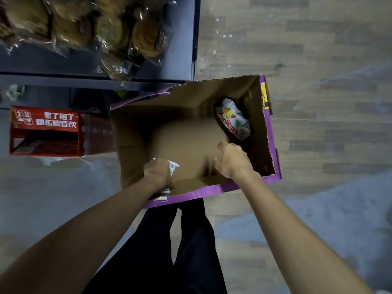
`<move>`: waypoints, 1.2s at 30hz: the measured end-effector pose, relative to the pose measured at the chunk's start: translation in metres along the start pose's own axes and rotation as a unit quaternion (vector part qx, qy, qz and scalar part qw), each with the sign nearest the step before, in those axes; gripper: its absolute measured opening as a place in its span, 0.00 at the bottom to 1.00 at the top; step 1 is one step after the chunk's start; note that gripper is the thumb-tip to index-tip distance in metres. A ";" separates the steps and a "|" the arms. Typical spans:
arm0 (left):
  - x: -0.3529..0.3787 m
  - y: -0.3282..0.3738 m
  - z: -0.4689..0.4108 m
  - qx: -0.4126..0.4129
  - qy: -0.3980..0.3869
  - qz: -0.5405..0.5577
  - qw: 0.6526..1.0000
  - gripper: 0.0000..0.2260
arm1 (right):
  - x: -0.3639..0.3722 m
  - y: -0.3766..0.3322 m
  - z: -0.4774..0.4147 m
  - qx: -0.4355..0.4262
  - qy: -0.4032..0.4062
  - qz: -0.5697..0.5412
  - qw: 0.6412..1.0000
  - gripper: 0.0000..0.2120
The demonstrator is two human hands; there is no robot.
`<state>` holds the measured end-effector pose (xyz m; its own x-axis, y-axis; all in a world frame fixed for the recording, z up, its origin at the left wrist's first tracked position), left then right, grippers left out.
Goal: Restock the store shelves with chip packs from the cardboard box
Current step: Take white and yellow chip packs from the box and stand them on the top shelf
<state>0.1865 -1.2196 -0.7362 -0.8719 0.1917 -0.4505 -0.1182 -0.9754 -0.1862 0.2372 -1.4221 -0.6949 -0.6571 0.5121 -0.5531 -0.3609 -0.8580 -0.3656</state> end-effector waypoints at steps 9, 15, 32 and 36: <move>-0.027 0.013 -0.022 -0.026 0.046 -0.134 0.990 0.26 | -0.002 0.022 -0.034 0.059 0.035 0.025 0.997 0.23; -0.082 0.032 -0.035 -0.017 0.017 -0.171 0.985 0.21 | 0.005 0.027 -0.058 0.151 0.065 -0.127 0.978 0.33; -0.067 0.023 -0.046 0.106 0.370 -0.098 0.918 0.24 | 0.019 0.031 -0.119 0.312 0.171 -0.870 0.341 0.21; -0.080 0.022 -0.052 0.105 0.349 -0.097 0.926 0.18 | 0.019 0.024 -0.115 0.289 0.186 -0.789 0.509 0.18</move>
<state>0.2786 -1.2511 -0.7499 -0.3135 0.3185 -0.8946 -0.3937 -0.9009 -0.1828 0.2921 -1.4283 -0.8005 0.8851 0.4621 -0.0547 -0.4501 0.8203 -0.3530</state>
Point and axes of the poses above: each hand's wrist, its own z-axis away from the middle knuckle, its own x-axis out of the palm, y = z × x, the point moved 3 cm from there along -z, towards the middle knuckle, and after that the axes turned 13 degrees about -z, right-handed, at the moved point
